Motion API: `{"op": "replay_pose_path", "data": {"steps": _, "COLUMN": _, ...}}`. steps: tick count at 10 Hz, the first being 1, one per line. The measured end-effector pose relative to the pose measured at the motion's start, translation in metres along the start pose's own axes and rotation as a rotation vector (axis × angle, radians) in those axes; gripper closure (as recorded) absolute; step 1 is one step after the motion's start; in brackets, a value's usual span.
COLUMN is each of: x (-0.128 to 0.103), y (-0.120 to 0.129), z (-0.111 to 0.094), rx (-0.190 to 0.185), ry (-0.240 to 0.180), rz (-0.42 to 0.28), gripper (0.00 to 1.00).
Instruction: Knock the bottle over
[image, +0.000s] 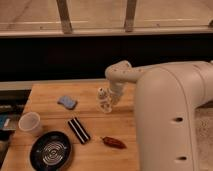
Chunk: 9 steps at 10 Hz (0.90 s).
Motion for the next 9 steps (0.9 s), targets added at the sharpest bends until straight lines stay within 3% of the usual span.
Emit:
{"op": "replay_pose_path", "data": {"steps": 2, "x": 0.008, "y": 0.025, "z": 0.004, "rx": -0.029, "ry": 0.019, "rz": -0.050, "gripper": 1.00}}
{"op": "replay_pose_path", "data": {"steps": 3, "x": 0.012, "y": 0.052, "z": 0.005, "rx": -0.053, "ry": 0.021, "rz": -0.093, "gripper": 1.00}}
{"op": "replay_pose_path", "data": {"steps": 5, "x": 0.018, "y": 0.076, "z": -0.001, "rx": -0.063, "ry": 0.010, "rz": -0.144, "gripper": 1.00}}
{"op": "replay_pose_path", "data": {"steps": 9, "x": 0.017, "y": 0.075, "z": -0.018, "rx": -0.069, "ry": -0.017, "rz": -0.160, "gripper": 0.98}}
